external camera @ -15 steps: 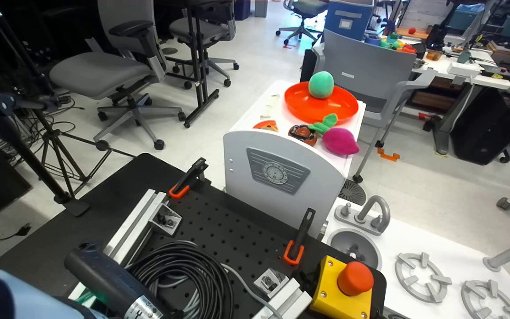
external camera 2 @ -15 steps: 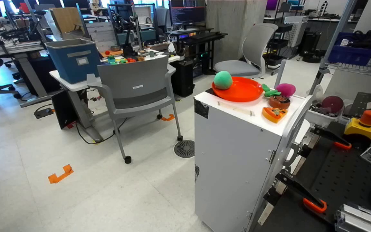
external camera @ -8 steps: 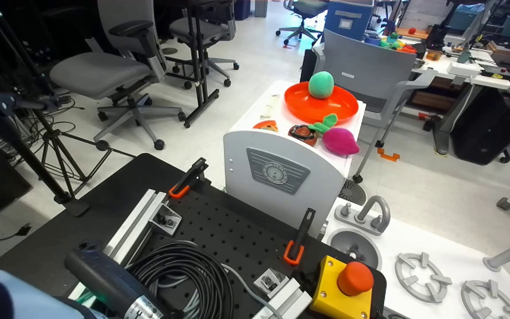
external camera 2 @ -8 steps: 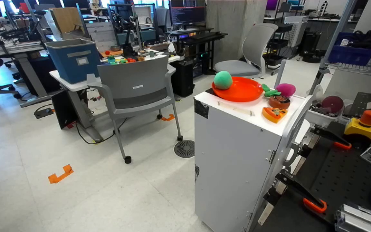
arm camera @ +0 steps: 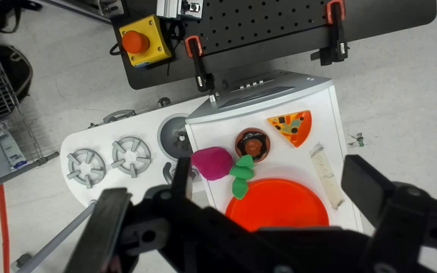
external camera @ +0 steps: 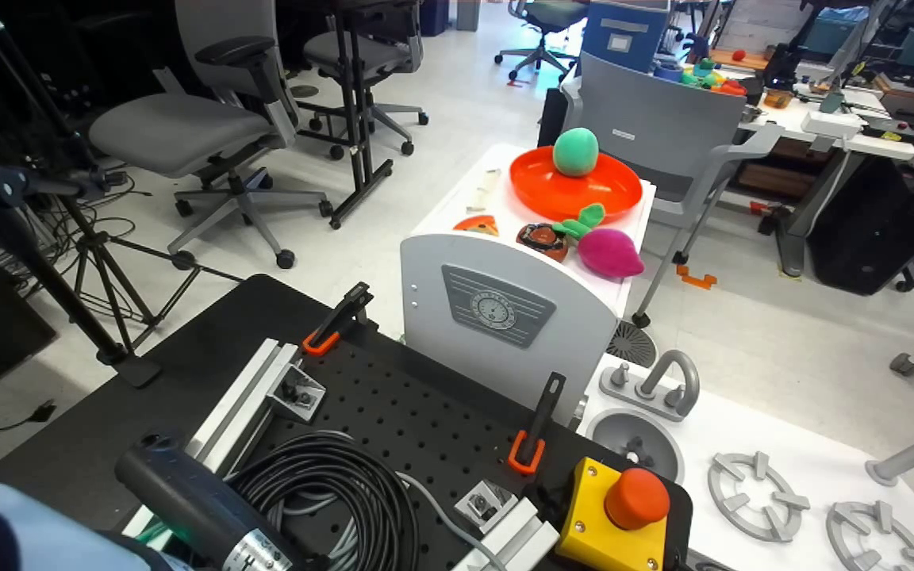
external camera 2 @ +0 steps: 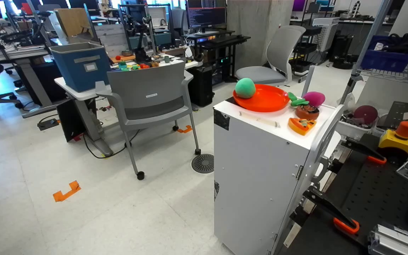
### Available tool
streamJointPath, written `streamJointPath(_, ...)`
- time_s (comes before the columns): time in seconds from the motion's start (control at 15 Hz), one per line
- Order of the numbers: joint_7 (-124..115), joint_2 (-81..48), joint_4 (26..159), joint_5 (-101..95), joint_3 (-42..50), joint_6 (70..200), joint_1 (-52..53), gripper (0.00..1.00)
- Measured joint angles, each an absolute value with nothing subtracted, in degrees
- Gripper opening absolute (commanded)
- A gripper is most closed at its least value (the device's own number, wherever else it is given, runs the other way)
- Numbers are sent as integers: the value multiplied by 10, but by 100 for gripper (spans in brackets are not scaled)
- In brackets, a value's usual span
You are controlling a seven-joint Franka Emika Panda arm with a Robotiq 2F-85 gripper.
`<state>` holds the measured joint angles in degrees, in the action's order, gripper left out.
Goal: Pick up the purple toy and put it in the orange plate.
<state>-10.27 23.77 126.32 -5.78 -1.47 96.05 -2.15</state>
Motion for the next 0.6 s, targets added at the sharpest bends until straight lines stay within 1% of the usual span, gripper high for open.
streamJointPath(0.6, -47, 180, 1225, -41, 34, 914, -32, 100)
